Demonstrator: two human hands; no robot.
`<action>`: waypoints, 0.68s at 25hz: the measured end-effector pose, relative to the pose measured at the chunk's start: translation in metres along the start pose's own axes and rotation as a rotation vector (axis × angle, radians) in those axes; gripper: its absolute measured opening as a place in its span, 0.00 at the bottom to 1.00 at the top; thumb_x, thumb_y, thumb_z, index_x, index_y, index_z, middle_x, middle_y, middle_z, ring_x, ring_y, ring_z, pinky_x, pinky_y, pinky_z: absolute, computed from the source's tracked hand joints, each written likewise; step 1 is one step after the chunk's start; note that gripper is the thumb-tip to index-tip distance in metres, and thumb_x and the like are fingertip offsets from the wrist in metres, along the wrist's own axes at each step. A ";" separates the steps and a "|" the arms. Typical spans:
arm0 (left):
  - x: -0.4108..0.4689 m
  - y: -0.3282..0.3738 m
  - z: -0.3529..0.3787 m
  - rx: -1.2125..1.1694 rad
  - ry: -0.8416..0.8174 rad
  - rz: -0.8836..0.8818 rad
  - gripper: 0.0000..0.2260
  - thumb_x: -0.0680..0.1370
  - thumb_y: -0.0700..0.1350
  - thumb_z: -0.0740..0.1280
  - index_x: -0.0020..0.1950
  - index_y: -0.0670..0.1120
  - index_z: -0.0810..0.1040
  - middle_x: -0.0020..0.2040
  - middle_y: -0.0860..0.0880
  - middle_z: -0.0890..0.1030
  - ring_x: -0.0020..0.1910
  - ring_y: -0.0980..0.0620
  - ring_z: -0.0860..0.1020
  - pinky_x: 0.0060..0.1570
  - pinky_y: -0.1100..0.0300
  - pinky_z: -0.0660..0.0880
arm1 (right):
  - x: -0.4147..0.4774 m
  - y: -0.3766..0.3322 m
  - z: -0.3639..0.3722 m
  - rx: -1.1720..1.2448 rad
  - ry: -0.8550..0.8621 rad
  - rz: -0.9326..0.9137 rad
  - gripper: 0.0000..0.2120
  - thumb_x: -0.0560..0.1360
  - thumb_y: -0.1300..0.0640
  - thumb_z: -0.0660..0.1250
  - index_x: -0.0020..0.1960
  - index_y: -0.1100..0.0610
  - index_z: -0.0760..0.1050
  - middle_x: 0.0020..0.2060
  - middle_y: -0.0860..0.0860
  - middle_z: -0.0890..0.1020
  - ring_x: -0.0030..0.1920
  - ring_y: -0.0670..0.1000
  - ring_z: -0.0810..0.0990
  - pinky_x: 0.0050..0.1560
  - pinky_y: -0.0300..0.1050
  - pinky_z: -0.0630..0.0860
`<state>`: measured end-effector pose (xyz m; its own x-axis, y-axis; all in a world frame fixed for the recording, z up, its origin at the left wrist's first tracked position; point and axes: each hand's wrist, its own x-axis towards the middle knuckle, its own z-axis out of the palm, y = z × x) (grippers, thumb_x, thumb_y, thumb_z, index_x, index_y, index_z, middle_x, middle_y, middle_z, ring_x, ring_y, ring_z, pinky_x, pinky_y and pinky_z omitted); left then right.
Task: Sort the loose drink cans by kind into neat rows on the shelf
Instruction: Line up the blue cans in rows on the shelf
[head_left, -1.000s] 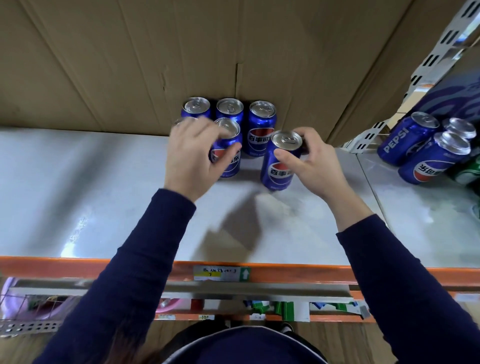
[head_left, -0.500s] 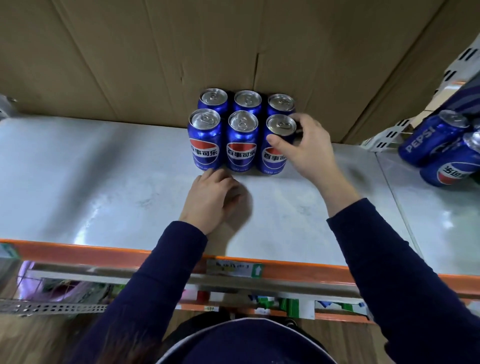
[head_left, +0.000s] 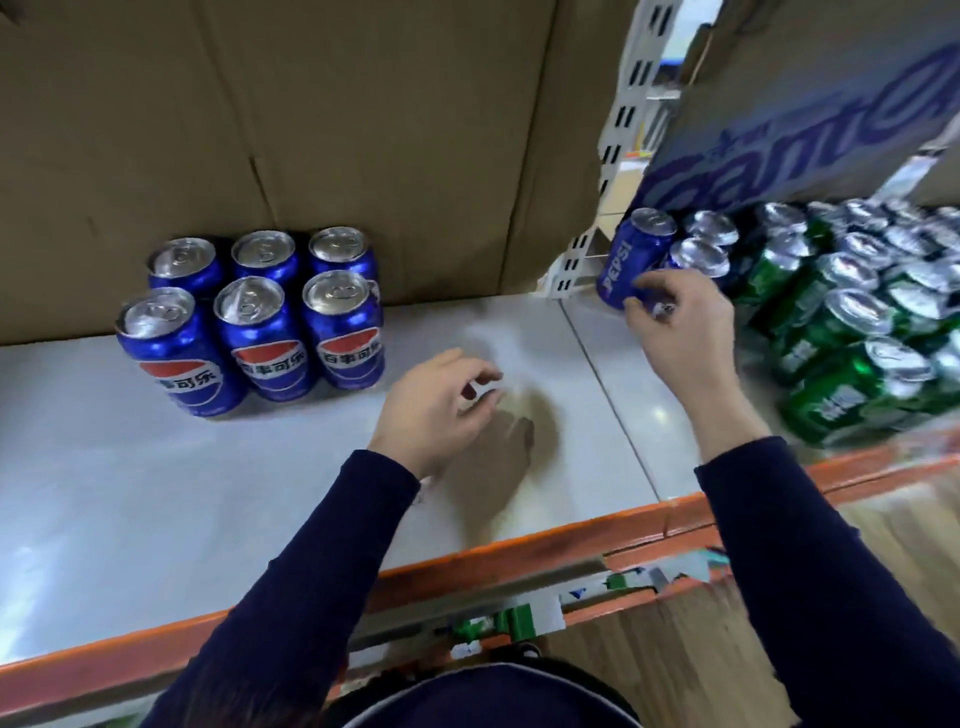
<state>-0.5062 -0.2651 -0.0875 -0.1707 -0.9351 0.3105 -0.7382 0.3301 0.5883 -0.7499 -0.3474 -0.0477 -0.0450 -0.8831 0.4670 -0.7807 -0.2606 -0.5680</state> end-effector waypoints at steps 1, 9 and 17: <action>0.013 0.012 0.012 -0.013 -0.018 0.016 0.08 0.77 0.47 0.68 0.55 0.47 0.81 0.47 0.52 0.80 0.44 0.55 0.79 0.46 0.53 0.76 | 0.012 0.018 -0.016 -0.058 0.058 0.009 0.13 0.71 0.59 0.70 0.55 0.62 0.79 0.49 0.58 0.80 0.49 0.59 0.79 0.54 0.54 0.75; 0.115 0.066 0.070 -0.030 -0.036 0.009 0.10 0.79 0.41 0.64 0.58 0.43 0.80 0.51 0.46 0.81 0.47 0.48 0.79 0.51 0.57 0.74 | 0.072 0.070 -0.032 -0.154 -0.267 -0.026 0.31 0.73 0.50 0.72 0.72 0.57 0.66 0.67 0.58 0.71 0.64 0.59 0.71 0.62 0.47 0.67; 0.222 0.090 0.097 0.096 -0.089 -0.131 0.25 0.78 0.51 0.67 0.71 0.42 0.66 0.65 0.40 0.74 0.62 0.42 0.73 0.53 0.58 0.67 | 0.004 0.088 -0.051 -0.214 -0.386 0.169 0.34 0.63 0.47 0.74 0.64 0.55 0.65 0.52 0.52 0.64 0.49 0.62 0.75 0.46 0.46 0.68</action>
<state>-0.6740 -0.4558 -0.0384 -0.1231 -0.9784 0.1662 -0.8158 0.1951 0.5443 -0.8507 -0.3538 -0.0616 0.0209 -0.9973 0.0709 -0.8952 -0.0502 -0.4429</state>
